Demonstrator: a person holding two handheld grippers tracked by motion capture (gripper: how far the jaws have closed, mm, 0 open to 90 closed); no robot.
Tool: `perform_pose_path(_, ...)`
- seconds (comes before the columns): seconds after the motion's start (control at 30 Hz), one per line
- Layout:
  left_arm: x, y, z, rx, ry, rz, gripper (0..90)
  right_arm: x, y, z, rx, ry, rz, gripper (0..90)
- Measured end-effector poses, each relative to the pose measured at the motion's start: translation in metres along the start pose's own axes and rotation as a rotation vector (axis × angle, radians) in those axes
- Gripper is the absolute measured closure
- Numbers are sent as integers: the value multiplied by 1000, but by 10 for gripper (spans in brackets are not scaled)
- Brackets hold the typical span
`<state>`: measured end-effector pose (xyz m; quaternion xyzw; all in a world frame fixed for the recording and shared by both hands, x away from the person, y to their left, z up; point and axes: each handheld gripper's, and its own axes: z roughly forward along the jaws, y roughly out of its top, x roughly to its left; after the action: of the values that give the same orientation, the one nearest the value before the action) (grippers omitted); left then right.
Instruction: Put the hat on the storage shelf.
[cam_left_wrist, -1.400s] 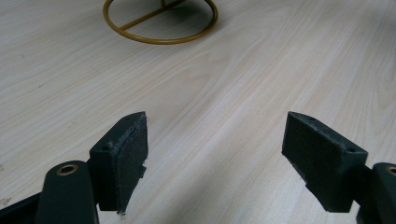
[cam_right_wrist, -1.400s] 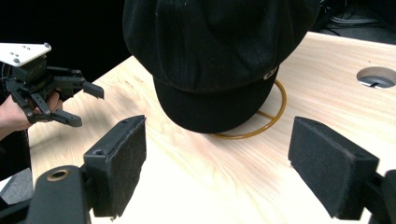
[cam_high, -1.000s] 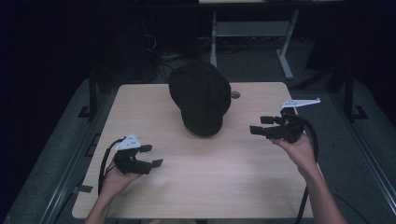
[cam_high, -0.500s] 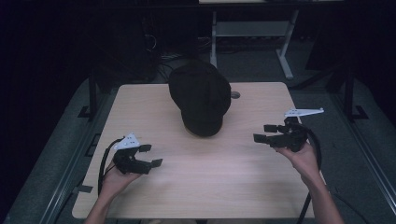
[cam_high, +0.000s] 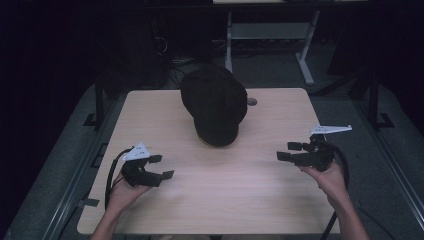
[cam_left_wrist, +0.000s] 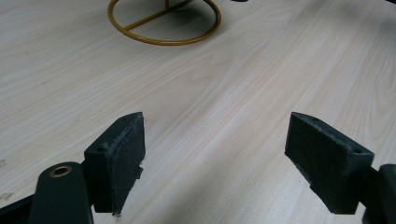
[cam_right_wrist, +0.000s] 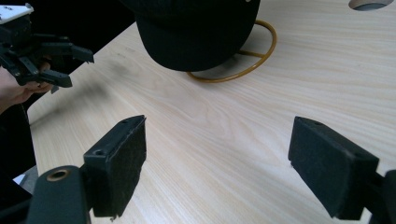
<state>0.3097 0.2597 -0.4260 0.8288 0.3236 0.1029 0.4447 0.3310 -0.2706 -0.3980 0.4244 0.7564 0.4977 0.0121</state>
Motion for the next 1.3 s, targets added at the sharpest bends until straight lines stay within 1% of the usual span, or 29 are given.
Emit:
perform_pose_path(0.03, 0, 0, 0, 1, 0, 2, 196, 0, -1, 0, 1, 2, -4, 187)
perform_pose_path(0.2, 1, 0, -1, 3, 3, 7, 196, -2, -9, -2, 6, 0, 11, 187)
perform_pose_path(0.4, 0, 0, -3, -14, 12, -4, 196, -5, -22, -4, 13, -2, 32, 189)
perform_pose_path(0.47, 2, 0, -4, -14, 13, 2, 196, -7, -27, -4, 12, -4, 44, 192)
perform_pose_path(0.53, 2, -1, -3, -12, 10, -8, 196, -8, -32, -4, 18, -5, 52, 192)
perform_pose_path(0.6, 2, -1, -3, -10, 8, -9, 196, -9, -36, -5, 20, -12, 56, 191)
perform_pose_path(0.67, 3, -1, -3, -11, 1, -12, 197, -8, -40, -6, 19, -9, 61, 192)
perform_pose_path(0.73, 3, -1, -3, -7, -5, -15, 202, -7, -44, -6, 18, -6, 55, 192)
perform_pose_path(0.83, 3, -1, -3, -8, -8, -16, 202, -4, -47, -6, 25, -14, 48, 191)
perform_pose_path(0.93, 2, -1, -3, -10, -10, -16, 202, -2, -51, -6, 25, -9, 46, 192)
perform_pose_path(1.0, 1, -1, -2, -9, -12, -16, 202, -1, -55, -6, 27, -7, 51, 191)
perform_pose_path(1.07, 0, -1, -1, -9, -17, -19, 202, 1, -59, -5, 26, -9, 46, 191)
perform_pose_path(1.1, 1, -1, -1, -7, -20, -13, 202, 2, -62, -5, 27, -10, 51, 191)
perform_pose_path(1.17, -1, 0, 0, -1, -19, -18, 203, 5, -67, -5, 30, -13, 43, 190)
perform_pose_path(1.3, -2, 0, 0, -15, -20, -21, 199, 10, -74, -9, 11, 4, 48, 191)
